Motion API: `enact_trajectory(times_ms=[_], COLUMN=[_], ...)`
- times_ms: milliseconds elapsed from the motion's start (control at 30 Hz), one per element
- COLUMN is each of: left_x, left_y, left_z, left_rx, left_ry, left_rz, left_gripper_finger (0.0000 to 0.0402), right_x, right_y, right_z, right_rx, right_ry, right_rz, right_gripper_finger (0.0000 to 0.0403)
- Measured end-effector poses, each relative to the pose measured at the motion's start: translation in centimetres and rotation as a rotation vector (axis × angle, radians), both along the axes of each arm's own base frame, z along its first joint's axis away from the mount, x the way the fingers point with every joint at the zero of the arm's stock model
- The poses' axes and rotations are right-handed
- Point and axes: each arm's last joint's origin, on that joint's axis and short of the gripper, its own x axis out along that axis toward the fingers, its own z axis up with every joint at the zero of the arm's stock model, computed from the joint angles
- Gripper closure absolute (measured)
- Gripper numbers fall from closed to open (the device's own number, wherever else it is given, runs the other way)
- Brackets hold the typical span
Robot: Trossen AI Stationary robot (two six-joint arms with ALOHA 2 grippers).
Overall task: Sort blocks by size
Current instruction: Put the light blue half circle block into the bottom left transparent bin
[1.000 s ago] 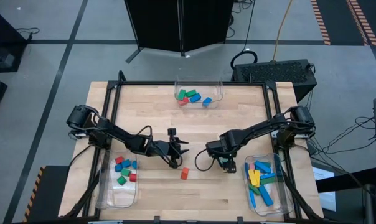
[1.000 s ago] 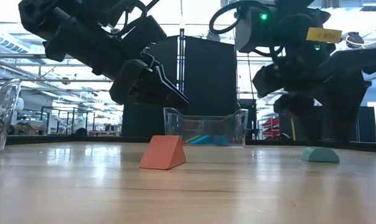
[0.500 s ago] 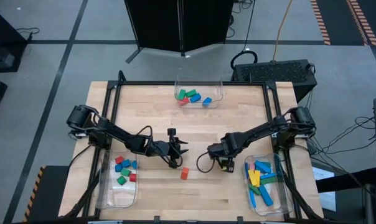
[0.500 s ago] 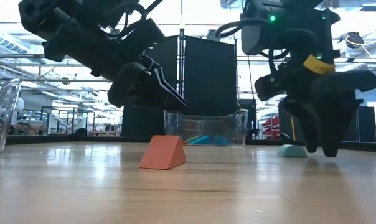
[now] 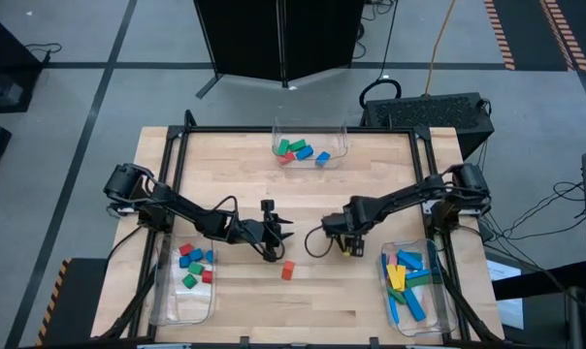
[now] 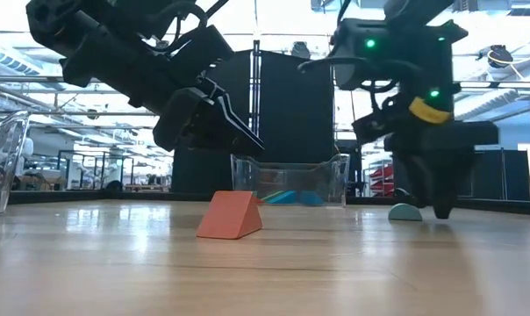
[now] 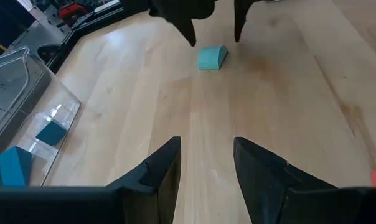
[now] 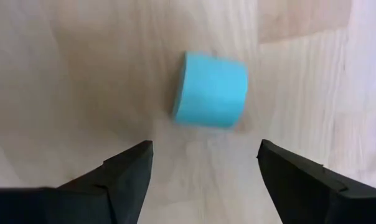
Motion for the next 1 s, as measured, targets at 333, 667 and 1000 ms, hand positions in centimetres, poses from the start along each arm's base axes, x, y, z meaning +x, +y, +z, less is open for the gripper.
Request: enact_trajectory(times_ms=[333, 667, 1000], left_x=[-0.1, -0.1, 0.0], left_y=[0.1, 0.1, 0.5], left_z=[-0.2, -0.2, -0.2], left_rx=[0.009, -0.005, -0.006], left_ry=[0.025, 0.024, 0.020], left_rz=[0.008, 0.018, 0.030], left_gripper_finger=[0.0252, 0.0252, 0.0252], right_x=[0.8, 0.1, 0.4], right_y=[-1.3, -2.0, -2.7], right_z=[-0.2, -1.3, -1.4], right_rx=[0.064, 0.077, 0.089], right_ry=[-0.071, -0.081, -0.096], right_rz=[-0.098, -0.122, -0.104], right_gripper_finger=[0.0124, 0.0159, 0.0213])
